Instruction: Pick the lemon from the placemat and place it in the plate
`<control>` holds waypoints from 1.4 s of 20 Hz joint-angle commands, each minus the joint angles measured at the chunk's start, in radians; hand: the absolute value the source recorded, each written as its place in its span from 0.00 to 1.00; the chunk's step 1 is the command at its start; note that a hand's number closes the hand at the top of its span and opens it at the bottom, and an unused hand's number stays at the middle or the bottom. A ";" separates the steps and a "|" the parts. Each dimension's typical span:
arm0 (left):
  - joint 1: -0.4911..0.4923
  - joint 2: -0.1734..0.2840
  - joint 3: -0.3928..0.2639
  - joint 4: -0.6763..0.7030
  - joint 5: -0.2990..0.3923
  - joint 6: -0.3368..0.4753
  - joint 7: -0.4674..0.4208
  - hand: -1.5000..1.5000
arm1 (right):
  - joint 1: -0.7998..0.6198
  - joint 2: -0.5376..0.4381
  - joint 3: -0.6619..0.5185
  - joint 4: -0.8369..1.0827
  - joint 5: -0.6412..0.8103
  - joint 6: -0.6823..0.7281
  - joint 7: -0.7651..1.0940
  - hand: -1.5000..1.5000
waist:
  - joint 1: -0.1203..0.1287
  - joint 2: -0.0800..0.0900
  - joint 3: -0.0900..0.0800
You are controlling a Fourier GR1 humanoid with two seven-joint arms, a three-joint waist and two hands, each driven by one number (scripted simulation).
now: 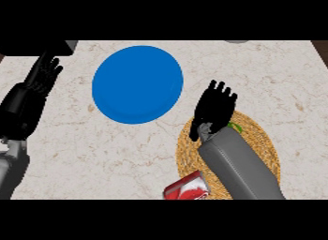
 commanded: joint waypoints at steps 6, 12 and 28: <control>0.006 -0.007 0.018 0.012 -0.011 0.002 -0.012 0.50 | 0.057 -0.003 -0.086 -0.023 0.056 0.194 0.236 0.00 | -0.018 0.001 0.000; 0.029 -0.002 0.025 -0.009 0.000 -0.035 -0.020 0.50 | 0.112 0.017 -0.137 -0.042 0.079 0.207 0.211 0.00 | -0.004 0.004 0.001; -0.015 -0.074 0.015 0.070 -0.078 -0.015 -0.054 0.50 | 0.216 0.017 -0.208 -0.046 0.172 0.156 0.076 1.00 | 0.002 0.010 0.002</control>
